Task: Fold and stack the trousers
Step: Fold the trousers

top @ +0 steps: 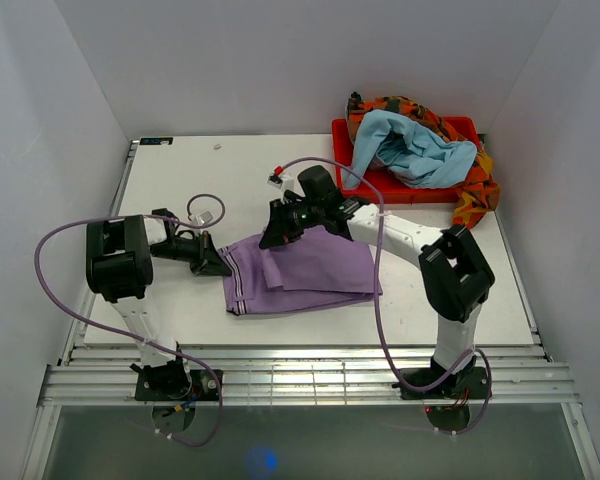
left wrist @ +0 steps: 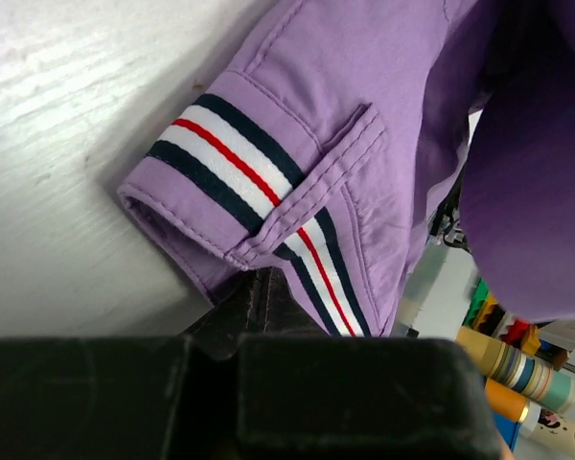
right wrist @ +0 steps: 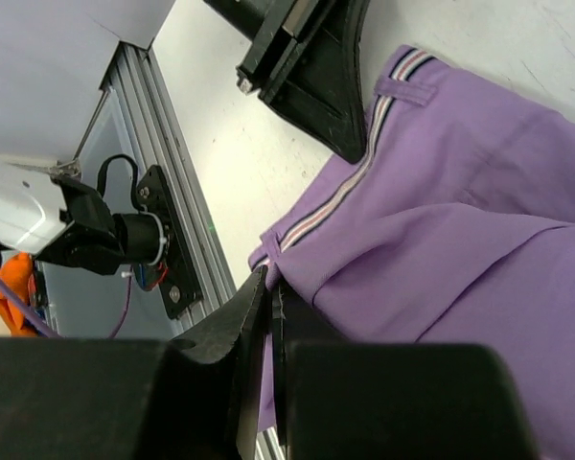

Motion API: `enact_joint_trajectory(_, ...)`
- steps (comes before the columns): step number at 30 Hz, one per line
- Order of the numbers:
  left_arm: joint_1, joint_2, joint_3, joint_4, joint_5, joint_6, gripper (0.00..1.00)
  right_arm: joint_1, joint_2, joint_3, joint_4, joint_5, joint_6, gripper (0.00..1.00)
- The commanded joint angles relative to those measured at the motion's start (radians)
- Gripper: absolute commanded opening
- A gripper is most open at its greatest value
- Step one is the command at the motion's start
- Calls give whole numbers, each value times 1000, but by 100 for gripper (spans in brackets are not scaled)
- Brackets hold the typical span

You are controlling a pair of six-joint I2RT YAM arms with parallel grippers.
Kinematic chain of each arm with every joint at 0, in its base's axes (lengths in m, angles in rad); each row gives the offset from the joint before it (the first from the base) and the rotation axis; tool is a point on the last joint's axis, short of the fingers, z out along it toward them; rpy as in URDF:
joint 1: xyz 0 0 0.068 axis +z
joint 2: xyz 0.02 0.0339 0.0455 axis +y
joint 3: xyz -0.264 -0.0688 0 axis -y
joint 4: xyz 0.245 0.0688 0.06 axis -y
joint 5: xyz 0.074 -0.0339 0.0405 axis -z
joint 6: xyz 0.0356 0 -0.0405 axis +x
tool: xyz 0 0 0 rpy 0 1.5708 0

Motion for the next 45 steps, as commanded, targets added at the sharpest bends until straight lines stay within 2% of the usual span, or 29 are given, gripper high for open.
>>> enact_joint_trajectory(1,-19,4,9,72,14,-36,0,42,47,90,97,44,70,8)
enact_joint_trajectory(8,-20,17,-1,96,8,-71,0,110,151,164,117,46,145,8)
enact_joint_trajectory(21,-20,25,-11,127,-12,-102,0,148,254,158,252,-38,332,8)
enact_joint_trajectory(22,-22,19,-11,130,-17,-105,3,148,258,154,265,-45,343,8)
enact_joint_trajectory(23,-20,13,-10,130,-21,-108,10,148,265,151,301,-52,357,8)
enact_joint_trajectory(25,-8,-9,-11,139,-29,-125,24,145,271,148,316,-77,356,26)
enact_joint_trajectory(26,2,-39,-14,144,-33,-131,37,140,265,144,315,-86,346,33)
enact_joint_trajectory(27,30,-59,-14,145,-36,-142,41,124,245,139,313,-92,324,43)
enact_joint_trajectory(30,116,-150,-1,136,-26,-145,55,69,178,130,251,-112,226,49)
enact_joint_trajectory(31,139,-170,12,123,-26,-133,57,48,156,130,221,-114,189,50)
enact_joint_trajectory(33,182,-220,65,46,-20,-92,58,-14,84,125,130,-126,120,58)
enact_joint_trajectory(35,187,-269,123,-52,-50,8,60,-83,36,122,53,-132,9,61)
enact_joint_trajectory(39,182,-384,136,-155,-75,134,77,-180,-88,105,-239,-77,-271,61)
enact_joint_trajectory(41,167,-412,139,-219,-64,188,78,-202,-125,78,-383,-25,-447,57)
enact_joint_trajectory(45,45,-464,85,-321,-84,167,78,-231,-200,-34,-515,124,-608,48)
